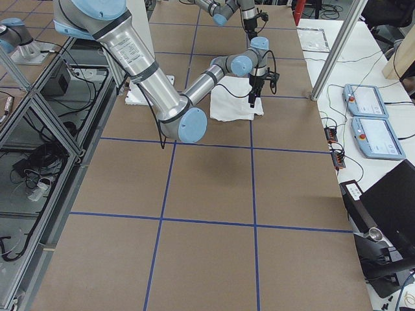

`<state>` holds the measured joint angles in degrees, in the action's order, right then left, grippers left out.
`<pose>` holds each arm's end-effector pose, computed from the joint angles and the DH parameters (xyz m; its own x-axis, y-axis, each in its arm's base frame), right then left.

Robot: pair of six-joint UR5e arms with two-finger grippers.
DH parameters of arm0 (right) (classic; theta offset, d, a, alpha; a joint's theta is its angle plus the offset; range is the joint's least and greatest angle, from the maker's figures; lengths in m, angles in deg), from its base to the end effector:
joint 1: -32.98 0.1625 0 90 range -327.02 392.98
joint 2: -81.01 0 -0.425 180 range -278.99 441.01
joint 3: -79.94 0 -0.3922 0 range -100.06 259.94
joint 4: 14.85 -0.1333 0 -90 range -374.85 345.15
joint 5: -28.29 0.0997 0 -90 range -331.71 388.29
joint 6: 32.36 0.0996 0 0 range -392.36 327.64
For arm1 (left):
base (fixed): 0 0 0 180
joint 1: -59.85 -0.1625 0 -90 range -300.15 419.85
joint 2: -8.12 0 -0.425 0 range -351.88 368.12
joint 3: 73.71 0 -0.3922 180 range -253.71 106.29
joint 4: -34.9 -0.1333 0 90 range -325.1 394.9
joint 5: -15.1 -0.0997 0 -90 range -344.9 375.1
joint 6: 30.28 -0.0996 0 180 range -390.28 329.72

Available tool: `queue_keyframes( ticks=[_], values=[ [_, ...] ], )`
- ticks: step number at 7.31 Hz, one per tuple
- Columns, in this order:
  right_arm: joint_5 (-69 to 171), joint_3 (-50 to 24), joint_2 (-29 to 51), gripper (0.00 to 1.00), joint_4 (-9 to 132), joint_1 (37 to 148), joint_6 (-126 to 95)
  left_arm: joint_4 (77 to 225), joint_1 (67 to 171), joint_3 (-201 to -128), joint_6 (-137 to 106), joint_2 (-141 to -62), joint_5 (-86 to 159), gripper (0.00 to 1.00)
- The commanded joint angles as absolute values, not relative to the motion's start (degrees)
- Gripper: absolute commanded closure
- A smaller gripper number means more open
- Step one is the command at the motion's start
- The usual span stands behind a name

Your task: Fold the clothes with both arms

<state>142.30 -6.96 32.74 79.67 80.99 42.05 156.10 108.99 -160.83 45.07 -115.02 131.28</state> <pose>-0.4146 -0.5993 0.2542 0.6750 0.3829 0.6307 -0.3581 0.9174 -0.1738 0.3886 -0.5858 0.2758 0.4099 -0.1270 -0.9032 0.3323 0.9430 0.0182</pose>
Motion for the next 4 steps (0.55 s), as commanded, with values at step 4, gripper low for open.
queue_keyframes(
  ticks=[4],
  values=[
    [148.6, -9.5, 28.0, 0.0, 77.2, 88.8, 30.2, 167.1, 103.9, -145.9, 47.1, -124.7, 131.0, 0.18]
  ],
)
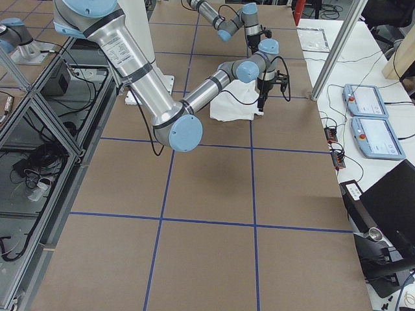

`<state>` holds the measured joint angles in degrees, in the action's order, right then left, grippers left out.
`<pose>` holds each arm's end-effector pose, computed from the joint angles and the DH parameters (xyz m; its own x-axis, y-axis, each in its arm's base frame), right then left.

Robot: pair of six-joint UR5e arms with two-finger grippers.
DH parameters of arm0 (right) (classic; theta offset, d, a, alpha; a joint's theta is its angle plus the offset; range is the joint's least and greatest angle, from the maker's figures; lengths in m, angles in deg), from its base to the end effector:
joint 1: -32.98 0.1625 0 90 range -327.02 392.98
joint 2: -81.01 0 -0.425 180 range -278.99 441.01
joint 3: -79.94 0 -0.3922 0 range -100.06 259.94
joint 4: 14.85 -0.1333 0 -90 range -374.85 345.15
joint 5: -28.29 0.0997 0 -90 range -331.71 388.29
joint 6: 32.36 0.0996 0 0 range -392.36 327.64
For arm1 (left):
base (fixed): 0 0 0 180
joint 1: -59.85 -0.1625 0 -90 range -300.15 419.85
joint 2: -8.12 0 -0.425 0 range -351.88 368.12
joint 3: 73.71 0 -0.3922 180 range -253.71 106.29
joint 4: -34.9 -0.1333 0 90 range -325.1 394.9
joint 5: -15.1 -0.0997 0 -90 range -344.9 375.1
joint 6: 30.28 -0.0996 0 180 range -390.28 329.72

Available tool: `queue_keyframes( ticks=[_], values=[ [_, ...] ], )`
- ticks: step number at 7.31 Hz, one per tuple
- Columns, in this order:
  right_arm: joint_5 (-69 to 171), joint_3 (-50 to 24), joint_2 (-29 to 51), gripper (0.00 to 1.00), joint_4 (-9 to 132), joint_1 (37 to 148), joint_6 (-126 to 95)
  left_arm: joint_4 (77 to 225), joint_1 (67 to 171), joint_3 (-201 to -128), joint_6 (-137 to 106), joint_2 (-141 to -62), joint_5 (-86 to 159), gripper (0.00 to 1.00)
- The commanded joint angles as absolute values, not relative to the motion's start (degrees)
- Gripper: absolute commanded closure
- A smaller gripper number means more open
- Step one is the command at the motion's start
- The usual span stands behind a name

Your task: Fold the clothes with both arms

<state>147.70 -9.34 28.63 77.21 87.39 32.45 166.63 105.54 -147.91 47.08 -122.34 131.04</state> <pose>-0.3414 -0.6220 0.2779 0.6643 0.2911 0.6885 -0.2900 0.9493 -0.1216 0.4626 -0.6024 0.2667 0.3525 -0.0794 -0.9324 0.2935 0.9555 0.0296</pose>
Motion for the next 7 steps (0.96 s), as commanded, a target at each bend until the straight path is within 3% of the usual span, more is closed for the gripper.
queue_keyframes(
  ticks=[1, 3, 4, 6, 7],
  values=[
    [148.6, -9.5, 27.7, 0.0, 77.1, 89.0, 29.9, 167.4, 103.4, -142.6, 47.1, -127.6, 129.8, 0.22],
    [148.6, -9.5, 27.4, 0.0, 77.1, 89.1, 29.8, 171.2, 102.2, -137.1, 47.1, -130.4, 128.0, 0.35],
    [148.6, -9.5, 27.3, 0.0, 77.1, 89.1, 29.8, 171.7, 101.4, -135.9, 47.1, -130.7, 127.4, 0.36],
    [148.5, -9.5, 27.2, 0.0, 77.1, 89.1, 29.8, 171.7, 99.9, -135.8, 47.1, -130.6, 126.4, 0.43],
    [148.5, -9.4, 27.2, 0.0, 77.1, 89.1, 29.8, 171.7, 99.8, -135.8, 47.1, -130.5, 126.4, 0.52]
  ],
)
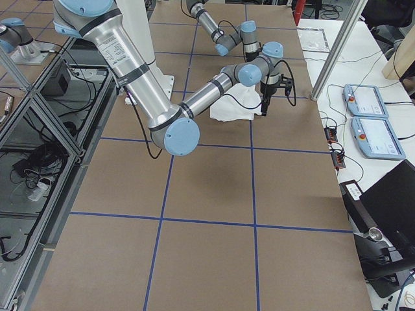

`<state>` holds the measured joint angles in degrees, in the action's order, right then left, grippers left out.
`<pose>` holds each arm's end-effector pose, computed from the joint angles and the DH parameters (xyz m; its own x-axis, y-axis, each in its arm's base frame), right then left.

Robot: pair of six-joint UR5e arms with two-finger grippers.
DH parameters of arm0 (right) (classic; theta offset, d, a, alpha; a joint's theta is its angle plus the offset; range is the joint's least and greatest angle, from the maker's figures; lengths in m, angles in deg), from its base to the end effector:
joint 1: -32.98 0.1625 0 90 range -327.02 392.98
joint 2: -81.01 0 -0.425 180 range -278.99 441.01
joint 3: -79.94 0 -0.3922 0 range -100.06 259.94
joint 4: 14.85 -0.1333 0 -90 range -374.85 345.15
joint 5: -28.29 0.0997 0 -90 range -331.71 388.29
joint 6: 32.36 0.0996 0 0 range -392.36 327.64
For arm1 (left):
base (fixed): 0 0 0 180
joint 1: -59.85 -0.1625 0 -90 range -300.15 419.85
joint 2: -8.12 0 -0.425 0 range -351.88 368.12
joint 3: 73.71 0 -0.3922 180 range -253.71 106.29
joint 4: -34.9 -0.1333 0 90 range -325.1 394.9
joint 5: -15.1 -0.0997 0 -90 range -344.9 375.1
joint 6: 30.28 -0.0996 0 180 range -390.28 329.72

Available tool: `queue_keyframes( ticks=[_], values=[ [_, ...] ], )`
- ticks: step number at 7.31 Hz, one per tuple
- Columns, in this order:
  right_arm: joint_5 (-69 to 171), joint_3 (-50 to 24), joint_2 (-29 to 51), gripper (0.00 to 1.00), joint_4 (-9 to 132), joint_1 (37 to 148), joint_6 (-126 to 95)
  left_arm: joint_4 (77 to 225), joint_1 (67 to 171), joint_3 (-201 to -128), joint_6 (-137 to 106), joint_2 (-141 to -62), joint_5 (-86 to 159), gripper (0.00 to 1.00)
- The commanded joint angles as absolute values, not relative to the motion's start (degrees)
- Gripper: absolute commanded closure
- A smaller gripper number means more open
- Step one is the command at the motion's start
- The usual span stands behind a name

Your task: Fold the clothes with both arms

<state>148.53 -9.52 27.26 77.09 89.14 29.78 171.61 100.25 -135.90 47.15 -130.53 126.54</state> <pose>-0.3210 -0.6281 0.2924 0.6717 0.2769 0.6871 -0.2802 0.9536 -0.1104 0.5535 -0.5983 0.2470 0.3591 -0.0397 -0.9324 0.2744 0.9594 0.0649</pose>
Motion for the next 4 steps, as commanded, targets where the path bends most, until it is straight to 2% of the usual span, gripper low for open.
queue_keyframes(
  ticks=[1, 2, 3, 4],
  values=[
    [148.4, -9.4, 27.2, 0.0, 77.1, 89.1, 29.8, 171.7, 99.9, -135.8, 47.1, -130.4, 126.4, 0.67],
    [148.4, -9.4, 27.3, 0.0, 77.1, 89.1, 29.9, 171.7, 100.1, -135.9, 47.1, -130.3, 126.4, 0.94],
    [148.4, -9.4, 27.2, 0.0, 77.1, 89.1, 29.9, 171.6, 100.6, -135.9, 47.1, -130.2, 126.4, 1.0],
    [148.4, -9.4, 27.1, 0.0, 77.1, 89.1, 29.9, 171.5, 102.1, -135.9, 46.9, -130.1, 126.7, 1.0]
  ],
)
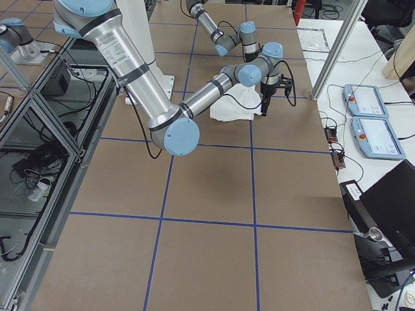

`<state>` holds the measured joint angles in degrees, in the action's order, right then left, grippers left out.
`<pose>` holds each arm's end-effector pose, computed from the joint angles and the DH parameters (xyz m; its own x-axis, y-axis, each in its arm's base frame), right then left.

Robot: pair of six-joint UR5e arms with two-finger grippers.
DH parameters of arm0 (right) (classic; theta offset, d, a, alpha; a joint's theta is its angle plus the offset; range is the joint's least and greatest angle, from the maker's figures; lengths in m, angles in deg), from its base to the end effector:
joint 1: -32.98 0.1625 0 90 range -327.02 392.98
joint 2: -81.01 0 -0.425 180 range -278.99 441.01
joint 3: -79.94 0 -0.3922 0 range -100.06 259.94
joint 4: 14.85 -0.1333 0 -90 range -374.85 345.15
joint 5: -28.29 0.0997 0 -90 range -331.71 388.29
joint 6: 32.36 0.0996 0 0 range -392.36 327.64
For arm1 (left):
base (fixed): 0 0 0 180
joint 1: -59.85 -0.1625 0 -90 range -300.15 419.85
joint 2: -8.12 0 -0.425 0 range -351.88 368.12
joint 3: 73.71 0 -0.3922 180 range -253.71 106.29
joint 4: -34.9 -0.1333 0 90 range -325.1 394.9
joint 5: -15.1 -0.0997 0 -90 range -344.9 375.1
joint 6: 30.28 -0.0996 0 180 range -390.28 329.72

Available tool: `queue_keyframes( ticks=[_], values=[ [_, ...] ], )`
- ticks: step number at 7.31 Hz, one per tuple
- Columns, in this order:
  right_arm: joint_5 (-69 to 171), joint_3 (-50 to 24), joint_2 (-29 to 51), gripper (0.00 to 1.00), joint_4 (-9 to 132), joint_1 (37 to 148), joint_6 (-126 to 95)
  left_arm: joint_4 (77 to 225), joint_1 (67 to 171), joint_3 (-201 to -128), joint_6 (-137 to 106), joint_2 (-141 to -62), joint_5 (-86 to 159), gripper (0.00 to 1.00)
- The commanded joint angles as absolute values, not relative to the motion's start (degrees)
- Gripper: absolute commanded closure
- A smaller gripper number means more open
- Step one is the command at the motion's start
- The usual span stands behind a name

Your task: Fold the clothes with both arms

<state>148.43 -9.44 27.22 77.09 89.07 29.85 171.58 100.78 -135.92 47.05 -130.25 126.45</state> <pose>-0.3218 -0.6280 0.2936 0.6731 0.2786 0.6851 -0.2811 0.9532 -0.1114 0.5476 -0.6033 0.2509 0.3631 -0.0445 -0.9307 0.2838 0.9567 0.0650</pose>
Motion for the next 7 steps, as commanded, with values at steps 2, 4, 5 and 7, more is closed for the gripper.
queue_keyframes(
  ticks=[2, 4, 5, 7],
  values=[
    [148.4, -9.4, 26.9, 0.0, 77.0, 89.1, 29.8, 171.1, 105.4, -135.8, 46.4, -129.4, 127.0, 1.0],
    [148.4, -9.4, 26.8, 0.0, 76.6, 89.1, 29.9, 171.6, 105.4, -135.9, 46.5, -128.8, 127.0, 1.0],
    [148.3, -9.4, 26.8, 0.0, 76.6, 89.1, 29.9, 171.6, 105.0, -135.9, 46.7, -128.9, 127.0, 0.48],
    [148.3, -9.4, 26.8, 0.0, 76.6, 89.0, 29.9, 171.6, 104.0, -136.0, 47.0, -129.4, 126.9, 0.05]
  ],
)
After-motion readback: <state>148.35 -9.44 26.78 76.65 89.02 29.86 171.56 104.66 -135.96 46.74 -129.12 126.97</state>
